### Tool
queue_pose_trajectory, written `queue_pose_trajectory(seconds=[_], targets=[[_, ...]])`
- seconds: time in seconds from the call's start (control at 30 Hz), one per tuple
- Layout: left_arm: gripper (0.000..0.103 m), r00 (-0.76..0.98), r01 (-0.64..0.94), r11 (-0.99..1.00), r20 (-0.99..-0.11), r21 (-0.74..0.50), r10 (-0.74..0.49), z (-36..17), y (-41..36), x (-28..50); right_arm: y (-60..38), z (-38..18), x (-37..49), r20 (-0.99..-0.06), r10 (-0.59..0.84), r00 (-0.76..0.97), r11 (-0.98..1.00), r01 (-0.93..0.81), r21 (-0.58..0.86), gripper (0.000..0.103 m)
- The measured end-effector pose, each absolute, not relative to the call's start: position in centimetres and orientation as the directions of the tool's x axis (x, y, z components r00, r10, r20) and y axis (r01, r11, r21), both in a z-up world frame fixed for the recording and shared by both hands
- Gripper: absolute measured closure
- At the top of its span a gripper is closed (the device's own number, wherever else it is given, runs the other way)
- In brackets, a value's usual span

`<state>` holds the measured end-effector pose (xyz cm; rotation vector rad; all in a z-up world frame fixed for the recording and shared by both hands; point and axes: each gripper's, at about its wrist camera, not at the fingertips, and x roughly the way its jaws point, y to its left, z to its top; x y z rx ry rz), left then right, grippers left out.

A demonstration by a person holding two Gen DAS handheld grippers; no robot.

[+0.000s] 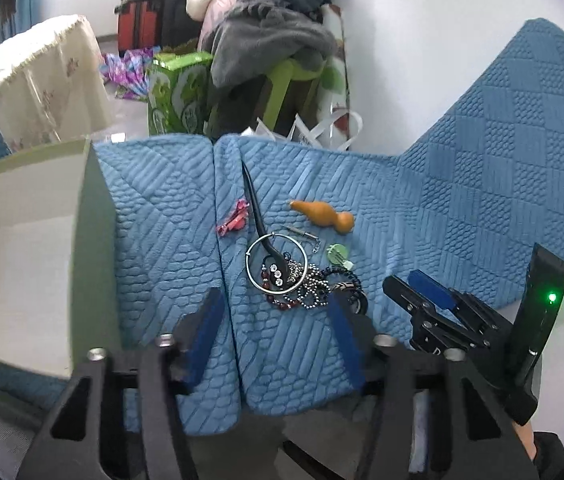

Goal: Organize jewelry
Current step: 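Move both tools forward over the pile of jewelry, then grasp the silver hoop ring with the left tool while the right tool grasps the green round charm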

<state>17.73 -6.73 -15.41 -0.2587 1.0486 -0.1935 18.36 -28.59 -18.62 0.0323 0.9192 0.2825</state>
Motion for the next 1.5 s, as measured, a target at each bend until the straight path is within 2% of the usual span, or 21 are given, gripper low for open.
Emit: queue_pose_trajectory(seconds=[0.07, 0.13, 0.3, 0.37, 0.4, 0.5, 0.6, 0.7, 0.83, 0.93, 1.2, 1.5], targets=[[0.055, 0.478, 0.045, 0.961, -0.839, -0.272, -0.260, -16.5, -7.3, 18.9, -28.5, -19.2, 19.4, -0.784, 0.263, 0.562, 0.959, -0.241, 0.149, 0.066], [0.065, 0.464, 0.036, 0.959, -0.846, -0.280, -0.264, -17.5, -7.4, 19.8, -28.3, -19.6, 20.1, -0.784, 0.257, 0.565, 0.958, -0.254, 0.131, 0.066], [0.065, 0.441, 0.021, 0.956, -0.856, -0.292, -0.271, -20.1, -7.5, 22.2, -27.9, -21.1, 22.0, -0.808, 0.259, 0.529, 0.951, -0.288, 0.117, 0.067], [0.068, 0.434, 0.014, 0.953, -0.857, -0.302, -0.278, -21.1, -7.3, 23.1, -27.7, -21.6, 22.4, -0.808, 0.279, 0.519, 0.943, -0.307, 0.128, 0.067], [0.073, 0.433, 0.011, 0.954, -0.858, -0.301, -0.276, -21.4, -7.3, 23.5, -27.6, -21.7, 22.6, -0.810, 0.273, 0.519, 0.943, -0.312, 0.118, 0.067], [0.073, 0.434, 0.014, 0.951, -0.855, -0.310, -0.286, -22.2, -7.2, 24.5, -27.4, -22.5, 23.3, -0.826, 0.271, 0.494, 0.941, -0.319, 0.117, 0.067], [0.090, 0.409, 0.025, 0.956, -0.870, -0.291, -0.276, -23.2, -7.4, 25.5, -27.4, -23.0, 24.0, -0.839, 0.274, 0.470, 0.941, -0.312, 0.133, 0.067], [0.090, 0.392, 0.041, 0.954, -0.873, -0.299, -0.290, -23.8, -7.6, 26.4, -28.1, -23.0, 24.7, -0.834, 0.309, 0.458, 0.939, -0.285, 0.191, 0.068], [0.090, 0.370, 0.058, 0.962, -0.889, -0.268, -0.270, -24.8, -8.2, 27.4, -28.0, -23.3, 25.2, -0.845, 0.294, 0.448, 0.944, -0.274, 0.183, 0.077], [0.090, 0.358, 0.078, 0.966, -0.898, -0.245, -0.257, -25.4, -8.6, 27.9, -27.6, -23.5, 25.4, -0.851, 0.276, 0.447, 0.945, -0.286, 0.157, 0.078], [0.085, 0.328, 0.138, 0.972, -0.917, -0.190, -0.226, -25.7, -9.2, 28.5, -26.6, -24.5, 25.5, -0.872, 0.246, 0.422, 0.943, -0.314, 0.115, 0.079], [0.088, 0.367, 0.186, 0.974, -0.910, -0.131, -0.193, -25.8, -10.0, 28.9, -25.9, -24.7, 25.4, -0.871, 0.224, 0.438, 0.941, -0.329, 0.077, 0.079]])
